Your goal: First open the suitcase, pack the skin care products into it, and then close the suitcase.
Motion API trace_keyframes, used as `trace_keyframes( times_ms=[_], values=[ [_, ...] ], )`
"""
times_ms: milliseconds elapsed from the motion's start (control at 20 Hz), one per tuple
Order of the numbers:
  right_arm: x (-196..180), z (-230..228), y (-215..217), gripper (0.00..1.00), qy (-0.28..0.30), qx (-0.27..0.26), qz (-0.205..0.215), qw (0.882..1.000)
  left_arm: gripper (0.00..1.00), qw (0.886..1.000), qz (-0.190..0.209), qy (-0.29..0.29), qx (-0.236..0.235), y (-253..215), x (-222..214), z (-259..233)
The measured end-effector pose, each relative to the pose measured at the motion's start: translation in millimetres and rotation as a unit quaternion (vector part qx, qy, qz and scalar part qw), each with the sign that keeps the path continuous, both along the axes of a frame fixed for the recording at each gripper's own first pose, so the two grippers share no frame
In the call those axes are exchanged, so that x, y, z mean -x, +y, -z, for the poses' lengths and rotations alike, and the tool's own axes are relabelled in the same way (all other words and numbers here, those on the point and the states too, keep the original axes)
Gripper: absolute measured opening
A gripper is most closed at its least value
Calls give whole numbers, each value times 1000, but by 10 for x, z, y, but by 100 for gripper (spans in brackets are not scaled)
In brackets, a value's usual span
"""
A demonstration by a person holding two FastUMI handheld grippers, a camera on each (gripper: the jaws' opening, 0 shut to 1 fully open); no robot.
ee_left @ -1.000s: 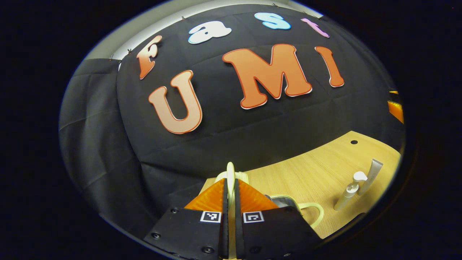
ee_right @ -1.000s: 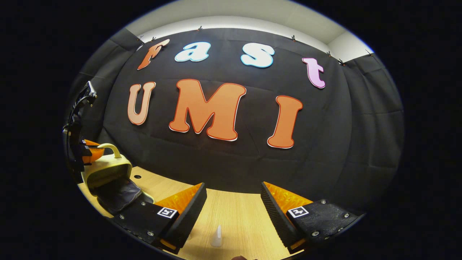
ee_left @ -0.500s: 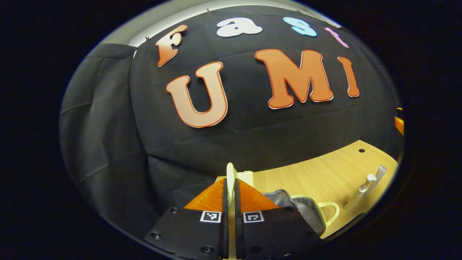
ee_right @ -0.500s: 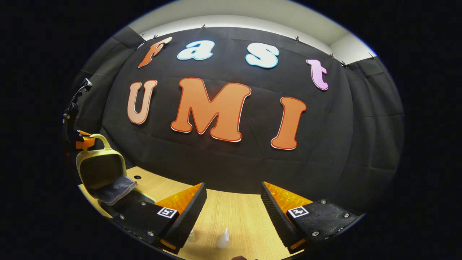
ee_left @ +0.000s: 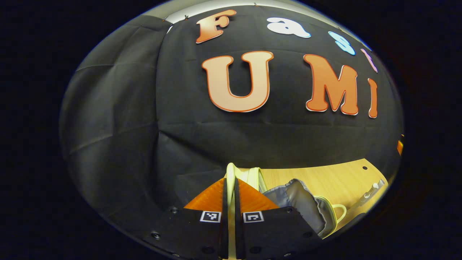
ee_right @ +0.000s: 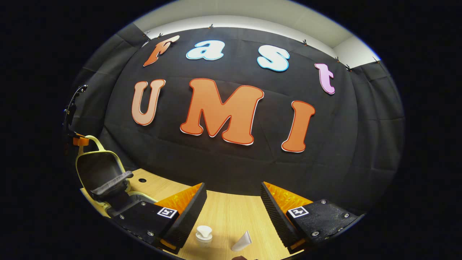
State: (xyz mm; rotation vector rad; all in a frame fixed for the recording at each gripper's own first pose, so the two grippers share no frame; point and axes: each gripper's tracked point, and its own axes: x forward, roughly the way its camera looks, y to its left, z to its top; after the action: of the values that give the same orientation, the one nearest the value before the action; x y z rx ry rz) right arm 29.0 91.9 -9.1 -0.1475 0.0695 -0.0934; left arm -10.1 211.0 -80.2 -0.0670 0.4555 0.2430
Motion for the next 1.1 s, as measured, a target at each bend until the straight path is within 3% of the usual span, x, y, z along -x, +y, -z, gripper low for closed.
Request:
trace_keyframes(
  times_ms=[300, 550, 850, 950, 1000, 1100],
  values=[
    [9, -16, 254, 95, 4, -2, -2, 1000, 8, 999, -14, 36, 17, 292, 133, 285],
    [57, -17, 287, 96, 17, -12, 7, 1000, 8, 994, -38, 70, 78, 336, 266, 535],
    [82, 24, 271, 96, 34, -7, 17, 999, 8, 987, -50, 133, 71, 498, 479, 916],
    [96, 34, 267, 95, 37, -8, 21, 999, 7, 983, -76, 152, 75, 527, 547, 1008],
    [106, 37, 265, 95, 39, -6, 22, 999, 13, 980, -86, 159, 82, 522, 567, 1098],
    [114, 11, 247, 95, 38, -3, 26, 999, 14, 976, -101, 169, 97, 478, 587, 1193]
  ],
)
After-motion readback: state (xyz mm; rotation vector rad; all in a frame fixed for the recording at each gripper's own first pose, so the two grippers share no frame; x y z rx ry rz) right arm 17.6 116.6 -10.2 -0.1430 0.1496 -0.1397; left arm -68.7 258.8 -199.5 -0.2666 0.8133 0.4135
